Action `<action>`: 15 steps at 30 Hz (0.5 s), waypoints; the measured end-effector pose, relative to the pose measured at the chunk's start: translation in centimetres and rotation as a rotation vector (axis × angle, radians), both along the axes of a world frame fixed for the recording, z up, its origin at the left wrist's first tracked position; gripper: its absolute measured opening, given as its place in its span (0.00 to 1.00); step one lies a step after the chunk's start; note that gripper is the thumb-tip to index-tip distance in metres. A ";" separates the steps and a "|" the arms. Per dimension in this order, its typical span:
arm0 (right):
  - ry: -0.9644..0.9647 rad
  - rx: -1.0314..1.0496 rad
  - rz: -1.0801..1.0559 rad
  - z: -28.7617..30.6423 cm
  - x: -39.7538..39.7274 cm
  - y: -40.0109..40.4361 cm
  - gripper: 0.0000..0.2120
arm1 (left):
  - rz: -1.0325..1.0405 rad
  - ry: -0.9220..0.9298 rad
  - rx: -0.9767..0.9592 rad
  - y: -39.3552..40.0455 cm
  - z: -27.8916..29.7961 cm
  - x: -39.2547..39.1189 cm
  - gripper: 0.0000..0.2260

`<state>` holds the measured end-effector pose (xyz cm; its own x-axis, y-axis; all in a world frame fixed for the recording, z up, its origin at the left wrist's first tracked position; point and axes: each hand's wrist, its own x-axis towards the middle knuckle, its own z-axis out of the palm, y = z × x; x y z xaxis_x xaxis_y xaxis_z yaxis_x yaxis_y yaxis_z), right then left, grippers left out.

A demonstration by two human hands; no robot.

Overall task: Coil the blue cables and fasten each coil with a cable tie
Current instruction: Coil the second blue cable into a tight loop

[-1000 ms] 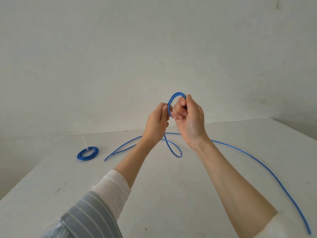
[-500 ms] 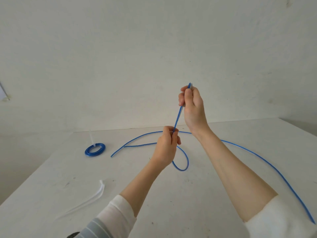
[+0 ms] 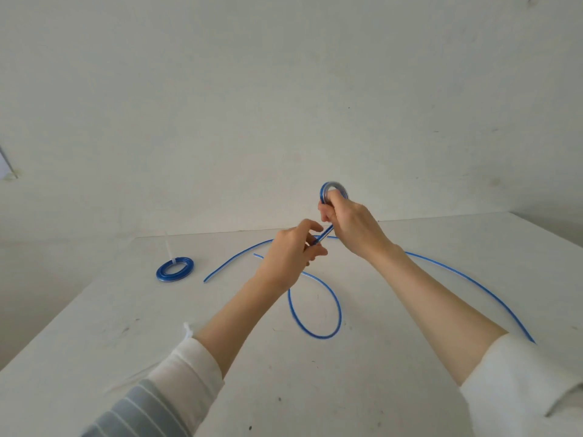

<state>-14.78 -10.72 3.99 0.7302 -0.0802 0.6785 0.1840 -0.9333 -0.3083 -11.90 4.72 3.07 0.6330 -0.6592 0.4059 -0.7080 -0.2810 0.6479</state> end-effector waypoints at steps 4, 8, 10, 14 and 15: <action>0.046 -0.316 -0.030 -1.9 -0.6 -0.4 0.06 | 0.136 -0.629 0.538 0.6 0.7 0.9 0.07; 0.098 -0.319 -0.046 -2.7 -1.2 -0.7 0.08 | 0.312 -1.114 0.727 1.3 2.4 0.5 0.15; 0.093 -0.335 -0.030 -2.6 -1.4 -0.6 0.10 | 0.292 -1.204 0.653 1.1 2.9 1.1 0.17; 0.092 -0.405 -0.064 -2.2 -1.2 -0.5 0.11 | 0.174 -1.266 0.504 0.5 3.0 2.0 0.12; 0.091 -0.403 -0.072 -2.1 -1.2 -0.5 0.12 | 0.155 -1.247 0.427 0.4 3.0 2.2 0.10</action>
<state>-16.01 -11.18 1.90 0.7909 0.1259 0.5989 0.1030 -0.9920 0.0726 -9.69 5.12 6.06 0.0700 -0.8343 0.5468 -0.7024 -0.4305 -0.5669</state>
